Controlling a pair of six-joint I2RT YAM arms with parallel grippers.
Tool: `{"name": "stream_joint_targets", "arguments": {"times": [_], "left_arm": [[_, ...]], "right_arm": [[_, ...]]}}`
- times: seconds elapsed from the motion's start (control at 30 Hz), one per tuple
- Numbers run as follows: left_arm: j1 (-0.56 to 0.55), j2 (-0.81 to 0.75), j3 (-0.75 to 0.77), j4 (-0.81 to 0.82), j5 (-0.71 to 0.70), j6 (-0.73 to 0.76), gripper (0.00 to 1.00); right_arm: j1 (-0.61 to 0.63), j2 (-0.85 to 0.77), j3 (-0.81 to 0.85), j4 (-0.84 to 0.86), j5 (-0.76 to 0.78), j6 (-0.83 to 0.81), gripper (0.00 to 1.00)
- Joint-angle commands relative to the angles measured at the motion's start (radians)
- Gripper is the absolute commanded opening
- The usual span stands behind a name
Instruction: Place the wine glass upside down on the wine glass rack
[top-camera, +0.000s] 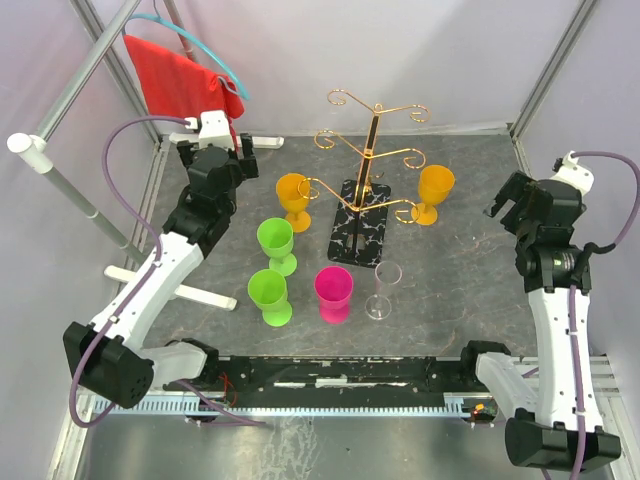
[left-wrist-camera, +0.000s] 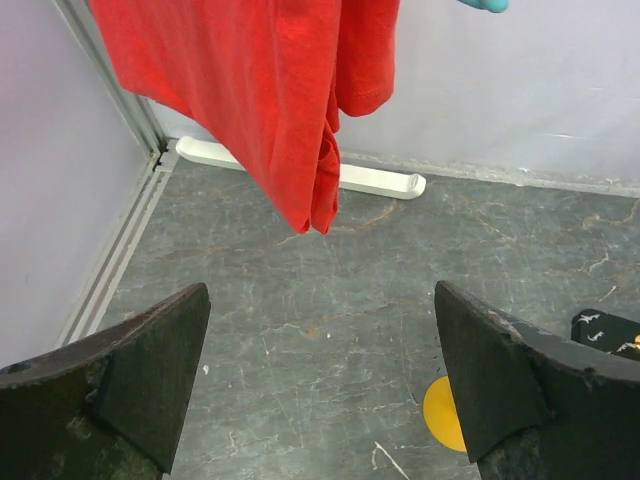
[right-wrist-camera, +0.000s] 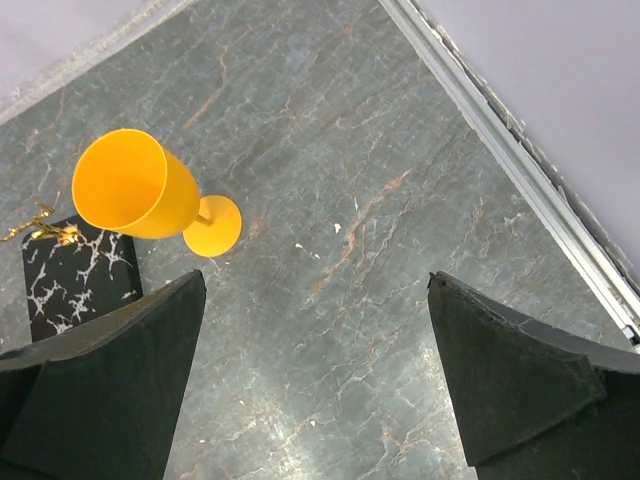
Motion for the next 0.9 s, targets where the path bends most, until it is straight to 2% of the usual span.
{"name": "stream_joint_targets", "arguments": {"times": [0.0,0.17,0.27,0.4,0.47,0.67,0.87], "left_arm": [[-0.002,-0.028,0.051,0.056,-0.064,0.023,0.99],[-0.001,-0.054,0.031,0.069,-0.025,0.025,0.99],[-0.001,-0.081,0.02,0.059,-0.012,0.036,0.99],[0.0,-0.132,0.008,0.029,0.114,0.089,0.99],[0.0,-0.154,-0.005,0.018,0.118,0.085,0.99],[0.0,-0.174,-0.012,-0.029,0.167,0.072,0.99],[0.0,-0.115,0.02,-0.007,0.241,0.044,0.99]], "right_arm": [[0.0,-0.008,0.04,-0.011,0.016,0.03,1.0],[0.001,-0.05,0.015,0.049,0.027,0.022,1.0],[0.001,-0.048,0.013,0.075,-0.025,0.001,1.0],[0.001,0.011,0.039,0.08,-0.135,-0.009,1.0],[0.001,0.055,0.052,0.077,-0.17,-0.008,1.0],[0.001,0.164,0.119,0.023,-0.135,-0.06,0.98],[0.0,0.232,0.163,0.031,-0.162,-0.102,0.92]]}}
